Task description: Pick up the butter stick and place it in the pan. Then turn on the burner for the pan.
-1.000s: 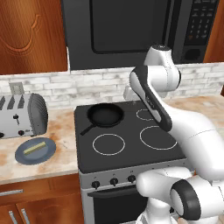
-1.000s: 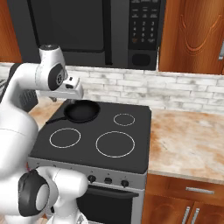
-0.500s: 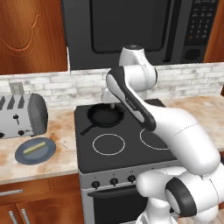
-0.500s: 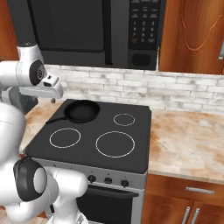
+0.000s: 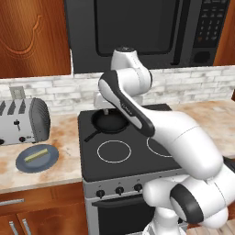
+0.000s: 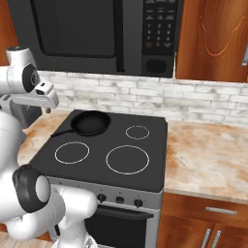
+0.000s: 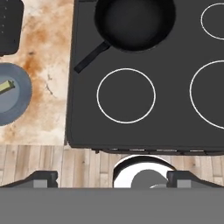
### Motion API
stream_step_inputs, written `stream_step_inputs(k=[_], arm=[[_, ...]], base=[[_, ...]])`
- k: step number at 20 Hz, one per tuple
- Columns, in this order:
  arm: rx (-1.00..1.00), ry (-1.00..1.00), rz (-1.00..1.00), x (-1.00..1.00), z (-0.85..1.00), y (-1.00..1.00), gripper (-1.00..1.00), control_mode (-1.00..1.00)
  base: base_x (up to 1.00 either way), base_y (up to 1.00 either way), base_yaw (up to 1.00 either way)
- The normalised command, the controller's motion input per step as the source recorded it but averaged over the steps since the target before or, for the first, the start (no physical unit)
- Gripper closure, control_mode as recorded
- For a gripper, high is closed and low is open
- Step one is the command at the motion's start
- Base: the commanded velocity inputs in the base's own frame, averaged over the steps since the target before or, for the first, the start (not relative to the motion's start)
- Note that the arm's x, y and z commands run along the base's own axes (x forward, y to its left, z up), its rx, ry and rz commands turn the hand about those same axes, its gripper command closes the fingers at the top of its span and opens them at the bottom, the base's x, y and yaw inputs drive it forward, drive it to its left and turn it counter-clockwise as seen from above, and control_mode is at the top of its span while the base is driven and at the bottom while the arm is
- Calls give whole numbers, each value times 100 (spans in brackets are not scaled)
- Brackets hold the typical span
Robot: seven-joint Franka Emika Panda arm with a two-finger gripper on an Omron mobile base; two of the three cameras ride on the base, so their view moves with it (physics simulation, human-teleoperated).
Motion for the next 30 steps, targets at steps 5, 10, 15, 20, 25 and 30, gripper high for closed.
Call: stream_step_inputs(k=[5,10,15,20,25,30], arm=[[1,1,0,3,0,29,-100,-100],[1,3,0,4,-1,40,-100,-100],[0,3,0,2,-8,49,-100,-100],[0,1,-3,0,-20,59,-100,-100],[2,0,-10,4,-25,53,-100,-100],[7,0,-21,2,-23,29,-100,-100]], base=[[0,0,0],[0,0,0],[0,0,0],[0,0,0],[0,0,0],[0,0,0]])
